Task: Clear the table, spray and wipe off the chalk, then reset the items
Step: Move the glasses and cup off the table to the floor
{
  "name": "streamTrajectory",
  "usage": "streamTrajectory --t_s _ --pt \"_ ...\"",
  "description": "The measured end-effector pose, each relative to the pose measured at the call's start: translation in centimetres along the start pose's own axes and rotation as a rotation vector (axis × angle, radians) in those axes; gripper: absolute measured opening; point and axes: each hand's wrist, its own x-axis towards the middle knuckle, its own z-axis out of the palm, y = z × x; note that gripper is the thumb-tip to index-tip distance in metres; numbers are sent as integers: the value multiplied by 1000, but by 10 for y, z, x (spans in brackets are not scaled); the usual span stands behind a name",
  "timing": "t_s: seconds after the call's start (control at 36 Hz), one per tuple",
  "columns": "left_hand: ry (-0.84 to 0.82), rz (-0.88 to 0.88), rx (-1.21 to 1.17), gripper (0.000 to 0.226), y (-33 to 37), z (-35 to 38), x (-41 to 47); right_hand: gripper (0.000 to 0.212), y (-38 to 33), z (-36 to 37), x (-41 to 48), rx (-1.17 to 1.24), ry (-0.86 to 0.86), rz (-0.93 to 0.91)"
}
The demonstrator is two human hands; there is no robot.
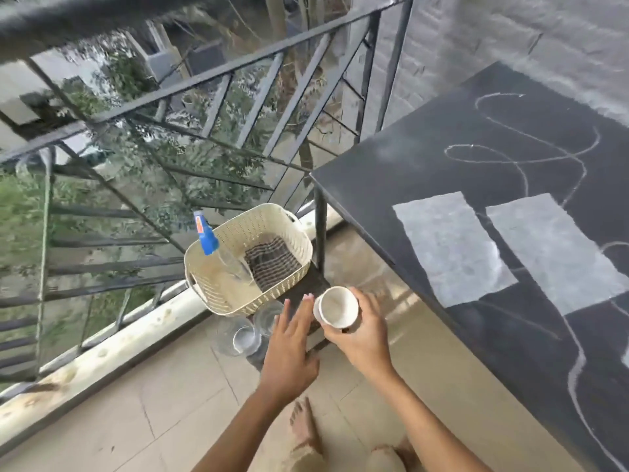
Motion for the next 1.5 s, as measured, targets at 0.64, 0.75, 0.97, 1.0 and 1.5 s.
streamTrajectory --t_s 0.64,0.75,0.97,1.0,1.5 --pt "40 -157 262 69 -144 18 47 75 123 168 63 -287 -283 152" --pt "77 -137 256 67 -146 21 47 79 123 174 68 -291 -305 163" --pt "-2 -161 305 73 -143 15 47 103 115 165 77 -292 -423 243" --pt "-10 -169 315 74 -142 13 47 102 112 161 77 -286 -420 242" --pt "181 444 139 77 108 -39 91 64 -48 -108 53 -35 371 -95"
